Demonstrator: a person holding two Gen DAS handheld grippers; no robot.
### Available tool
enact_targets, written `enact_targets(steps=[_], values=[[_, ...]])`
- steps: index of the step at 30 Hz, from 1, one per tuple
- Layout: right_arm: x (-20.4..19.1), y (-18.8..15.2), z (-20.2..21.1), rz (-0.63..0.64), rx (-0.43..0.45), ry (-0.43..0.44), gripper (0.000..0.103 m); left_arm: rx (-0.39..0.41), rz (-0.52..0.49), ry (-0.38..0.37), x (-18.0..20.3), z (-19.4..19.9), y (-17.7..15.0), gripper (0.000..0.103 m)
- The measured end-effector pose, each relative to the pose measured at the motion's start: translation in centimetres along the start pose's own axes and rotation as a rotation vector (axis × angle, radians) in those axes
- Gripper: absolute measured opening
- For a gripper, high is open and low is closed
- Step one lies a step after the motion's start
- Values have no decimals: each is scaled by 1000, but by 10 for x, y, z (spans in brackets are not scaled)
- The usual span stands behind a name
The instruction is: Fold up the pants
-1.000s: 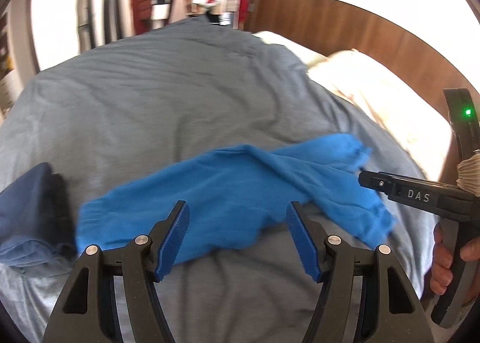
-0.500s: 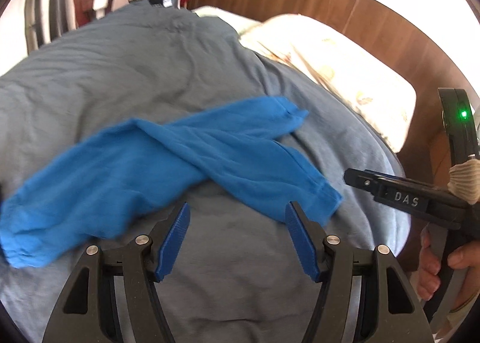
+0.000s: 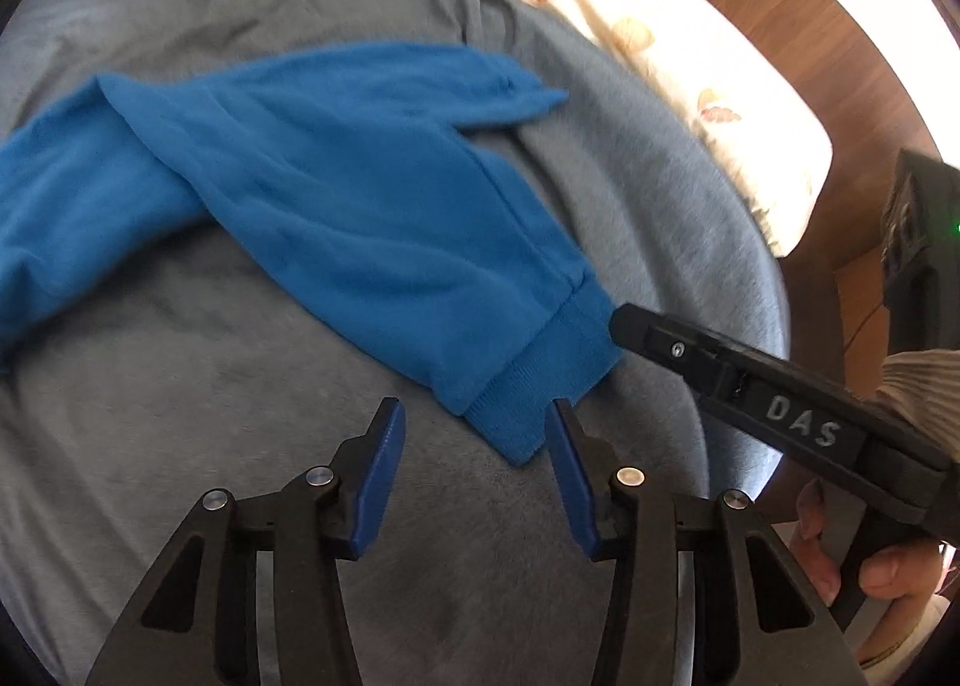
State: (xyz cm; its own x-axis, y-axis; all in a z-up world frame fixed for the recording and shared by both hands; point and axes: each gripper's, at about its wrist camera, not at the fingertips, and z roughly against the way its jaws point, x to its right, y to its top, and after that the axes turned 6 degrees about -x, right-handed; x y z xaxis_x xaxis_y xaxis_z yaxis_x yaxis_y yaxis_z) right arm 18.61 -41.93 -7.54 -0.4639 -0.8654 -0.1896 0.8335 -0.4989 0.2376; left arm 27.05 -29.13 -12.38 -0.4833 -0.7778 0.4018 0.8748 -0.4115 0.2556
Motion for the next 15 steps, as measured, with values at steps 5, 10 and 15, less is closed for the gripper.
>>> enact_targets(steps=[5,10,15], values=[[7,2,-15,-1,-17,27,36,-37,9,0,-3,-21,3,44],[11,5,-27,0,-29,50,29,-52,17,-47,-8,-27,12,36],[15,7,-28,-11,-27,99,15,-39,-8,-12,1,-20,20,21]])
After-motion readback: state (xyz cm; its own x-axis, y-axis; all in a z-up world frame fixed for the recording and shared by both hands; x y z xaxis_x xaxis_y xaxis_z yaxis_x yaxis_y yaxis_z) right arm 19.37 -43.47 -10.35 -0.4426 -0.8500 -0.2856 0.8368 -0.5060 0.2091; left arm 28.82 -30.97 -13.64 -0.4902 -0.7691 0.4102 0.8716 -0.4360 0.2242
